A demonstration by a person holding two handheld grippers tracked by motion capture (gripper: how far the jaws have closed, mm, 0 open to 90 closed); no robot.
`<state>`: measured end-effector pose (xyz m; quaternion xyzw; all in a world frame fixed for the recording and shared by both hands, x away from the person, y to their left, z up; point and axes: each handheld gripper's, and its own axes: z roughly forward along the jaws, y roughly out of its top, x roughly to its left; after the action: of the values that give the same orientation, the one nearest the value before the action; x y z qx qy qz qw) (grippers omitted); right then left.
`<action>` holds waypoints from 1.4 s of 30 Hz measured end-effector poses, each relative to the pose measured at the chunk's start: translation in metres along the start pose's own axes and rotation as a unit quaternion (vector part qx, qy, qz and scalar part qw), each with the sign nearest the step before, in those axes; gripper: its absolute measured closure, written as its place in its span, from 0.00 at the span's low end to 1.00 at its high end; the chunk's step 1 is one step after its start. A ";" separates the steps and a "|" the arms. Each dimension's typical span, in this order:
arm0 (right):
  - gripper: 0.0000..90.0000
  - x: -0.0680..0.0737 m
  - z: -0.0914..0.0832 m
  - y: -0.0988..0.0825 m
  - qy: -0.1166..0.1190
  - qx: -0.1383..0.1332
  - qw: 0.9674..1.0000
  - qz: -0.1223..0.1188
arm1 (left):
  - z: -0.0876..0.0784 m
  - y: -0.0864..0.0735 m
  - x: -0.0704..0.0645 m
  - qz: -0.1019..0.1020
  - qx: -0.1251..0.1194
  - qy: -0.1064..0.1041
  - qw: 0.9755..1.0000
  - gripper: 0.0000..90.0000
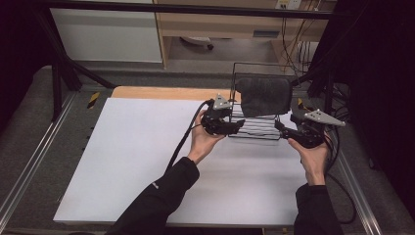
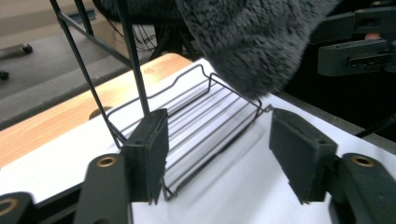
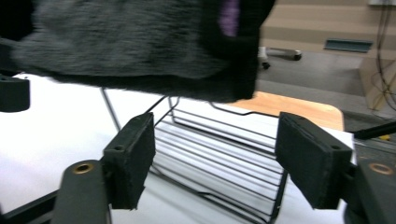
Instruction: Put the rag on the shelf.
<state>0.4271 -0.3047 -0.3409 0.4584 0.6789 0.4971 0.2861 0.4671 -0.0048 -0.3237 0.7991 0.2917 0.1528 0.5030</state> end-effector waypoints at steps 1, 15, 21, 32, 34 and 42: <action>0.29 0.002 -0.001 0.000 0.006 0.003 1.000 -0.002 | -0.002 -0.002 0.001 0.001 0.003 -0.001 1.000 0.40; 0.05 0.038 -0.016 0.003 0.052 0.021 0.998 -0.003 | -0.055 -0.040 0.022 -0.024 0.030 -0.015 0.999 0.19; 0.02 0.056 -0.016 -0.005 0.087 0.022 0.996 0.004 | -0.091 -0.072 0.040 -0.033 0.037 -0.003 0.999 0.12; 0.01 0.083 -0.008 -0.025 0.141 0.045 0.989 0.001 | -0.153 -0.142 0.070 -0.055 0.049 0.036 0.997 0.11; 0.01 0.085 -0.006 -0.031 0.144 0.052 0.988 -0.001 | -0.162 -0.154 0.073 -0.054 0.053 0.045 0.996 0.11; 0.01 0.080 -0.003 -0.065 0.156 0.090 0.984 -0.004 | -0.192 -0.194 0.083 -0.057 0.067 0.064 0.994 0.11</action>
<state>0.3693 -0.2386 -0.3959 0.3968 0.7586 0.4985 0.1365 0.3682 0.2470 -0.4153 0.8018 0.3777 0.1551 0.4364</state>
